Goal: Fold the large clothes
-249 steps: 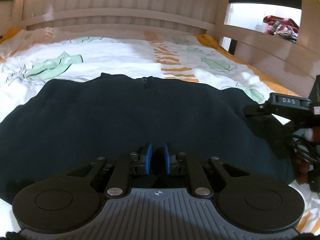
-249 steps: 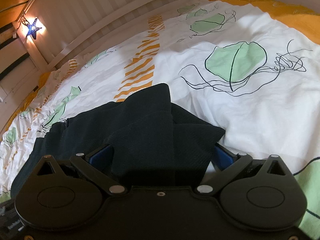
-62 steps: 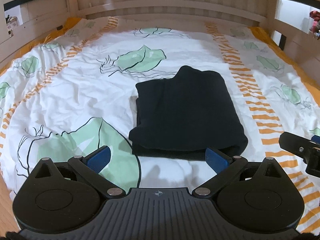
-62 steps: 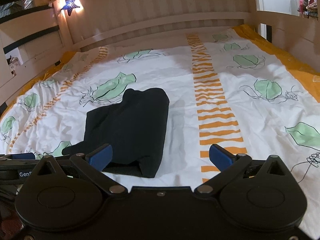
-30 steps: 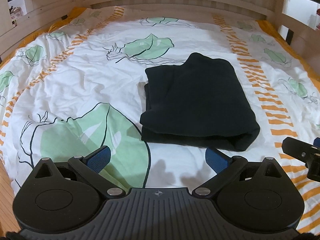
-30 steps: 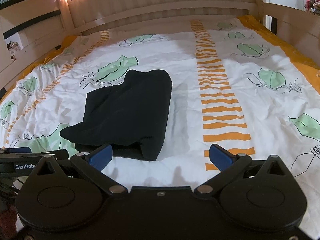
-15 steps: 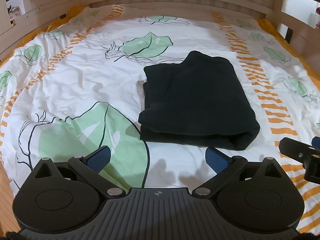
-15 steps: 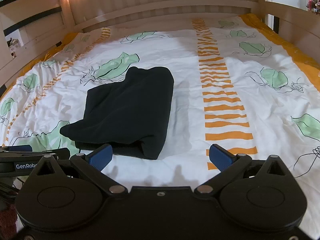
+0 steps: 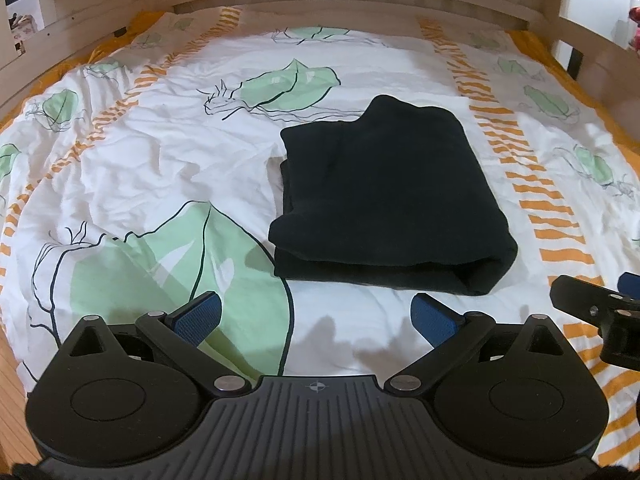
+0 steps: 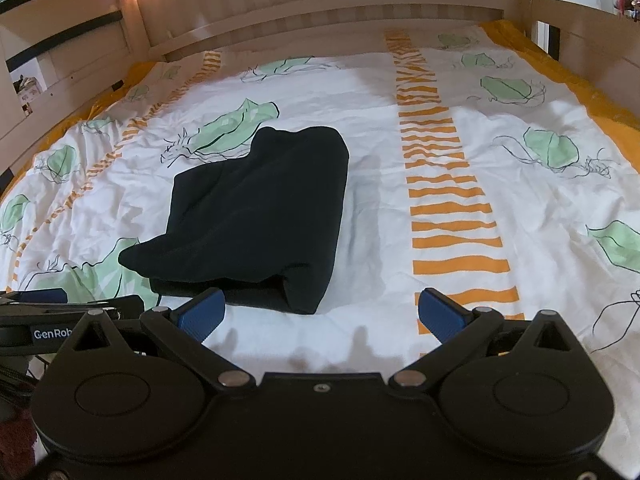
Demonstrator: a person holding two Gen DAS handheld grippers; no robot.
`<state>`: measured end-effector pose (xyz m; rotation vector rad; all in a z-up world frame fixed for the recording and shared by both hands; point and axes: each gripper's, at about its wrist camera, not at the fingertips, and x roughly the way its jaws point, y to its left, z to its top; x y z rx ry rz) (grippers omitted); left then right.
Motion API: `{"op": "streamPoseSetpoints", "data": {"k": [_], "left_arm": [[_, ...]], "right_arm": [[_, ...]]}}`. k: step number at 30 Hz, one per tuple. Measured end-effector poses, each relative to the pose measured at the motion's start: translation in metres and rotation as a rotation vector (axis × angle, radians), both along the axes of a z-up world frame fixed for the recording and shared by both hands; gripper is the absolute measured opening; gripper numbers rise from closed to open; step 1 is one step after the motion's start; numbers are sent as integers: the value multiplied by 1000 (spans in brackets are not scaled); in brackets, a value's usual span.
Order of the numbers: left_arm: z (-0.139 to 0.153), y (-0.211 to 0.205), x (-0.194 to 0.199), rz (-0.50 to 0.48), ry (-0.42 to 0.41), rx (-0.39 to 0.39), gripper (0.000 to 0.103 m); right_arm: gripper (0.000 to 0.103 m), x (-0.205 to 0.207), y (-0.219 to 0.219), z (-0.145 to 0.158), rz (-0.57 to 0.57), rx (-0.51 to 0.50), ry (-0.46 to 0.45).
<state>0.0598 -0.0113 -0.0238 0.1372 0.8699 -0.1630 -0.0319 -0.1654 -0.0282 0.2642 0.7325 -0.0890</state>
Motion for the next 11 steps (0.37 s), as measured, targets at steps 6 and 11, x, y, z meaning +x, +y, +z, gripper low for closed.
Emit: {"op": "streamPoseSetpoints", "data": {"k": [6,11], "left_arm": [[-2,-1,1,0,9,1,103],[-5,0,3,6,19,-4,103]], "right_arm": [[102,1,0,-3,1,10,8],[102,2,0,-5,3,14,17]]}}
